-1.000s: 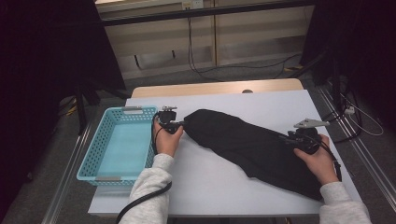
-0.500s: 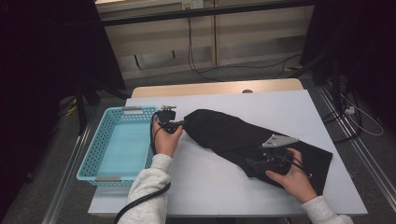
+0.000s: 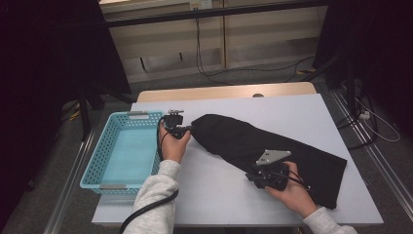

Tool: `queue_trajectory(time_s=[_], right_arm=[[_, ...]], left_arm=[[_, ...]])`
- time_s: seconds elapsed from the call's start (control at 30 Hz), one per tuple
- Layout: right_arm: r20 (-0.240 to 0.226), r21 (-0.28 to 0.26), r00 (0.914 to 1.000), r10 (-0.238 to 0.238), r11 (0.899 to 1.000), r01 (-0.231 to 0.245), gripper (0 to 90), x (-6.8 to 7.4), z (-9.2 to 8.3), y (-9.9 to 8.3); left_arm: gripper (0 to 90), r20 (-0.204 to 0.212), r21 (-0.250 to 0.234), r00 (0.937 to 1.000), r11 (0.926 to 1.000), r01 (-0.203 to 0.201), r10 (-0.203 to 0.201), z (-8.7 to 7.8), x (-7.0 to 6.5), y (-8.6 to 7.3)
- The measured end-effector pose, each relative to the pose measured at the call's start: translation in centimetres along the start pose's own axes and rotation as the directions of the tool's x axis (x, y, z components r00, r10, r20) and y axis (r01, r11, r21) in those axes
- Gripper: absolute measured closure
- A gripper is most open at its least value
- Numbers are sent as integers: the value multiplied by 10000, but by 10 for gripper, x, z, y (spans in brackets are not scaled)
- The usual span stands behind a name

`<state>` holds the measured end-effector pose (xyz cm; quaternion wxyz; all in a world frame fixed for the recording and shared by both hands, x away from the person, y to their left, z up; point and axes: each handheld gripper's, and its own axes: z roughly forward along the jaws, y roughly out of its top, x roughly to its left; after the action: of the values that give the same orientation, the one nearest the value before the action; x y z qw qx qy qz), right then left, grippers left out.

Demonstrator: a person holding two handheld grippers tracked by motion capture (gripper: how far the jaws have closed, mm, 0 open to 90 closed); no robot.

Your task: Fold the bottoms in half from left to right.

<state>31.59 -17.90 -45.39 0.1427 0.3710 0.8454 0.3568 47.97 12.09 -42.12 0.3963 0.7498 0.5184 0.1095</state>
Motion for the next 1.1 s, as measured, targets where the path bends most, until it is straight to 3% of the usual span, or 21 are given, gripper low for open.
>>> queue_trajectory(time_s=[0.2,0.23,0.3,0.4,0.47,0.57,0.63,0.8,0.97,1.1], right_arm=[[315,-52,9988,-366,9993,367,561,3,2,-1],[339,-45,9985,-423,9991,425,603,3,2,-1],[481,58,9977,-473,9989,471,811,1,1,0],[77,110,9995,-294,9995,293,856,-5,-3,0],[-444,53,9989,-156,9999,159,862,-7,-10,1],[-1231,59,9919,-298,9995,308,867,-5,-19,-3],[-1486,95,9883,-354,9993,372,869,0,-19,-9],[-1695,-2,9853,-226,9997,229,849,7,-18,-12],[-1606,-121,9869,-146,9998,128,628,7,-17,-11],[-1232,-376,9923,-89,9993,43,501,3,-19,-9]], left_arm=[[861,-55,101,10000,9999,27,-27,0,2,-1],[862,-60,77,10000,10000,42,-41,0,2,-1],[862,-54,37,10000,10000,50,-50,-1,1,1],[864,-70,-65,10000,10000,54,-55,-2,0,4],[865,-121,-118,9999,9999,75,-77,-4,-1,6],[866,-213,-59,9997,9999,138,-140,-6,0,7],[866,-249,54,9995,9998,171,-169,-7,1,5],[866,-446,249,9989,9996,142,-130,-6,1,-6],[857,-554,206,9985,9998,50,-38,-11,1,-10],[768,-451,20,9990,10000,65,-64,-13,2,-8]])
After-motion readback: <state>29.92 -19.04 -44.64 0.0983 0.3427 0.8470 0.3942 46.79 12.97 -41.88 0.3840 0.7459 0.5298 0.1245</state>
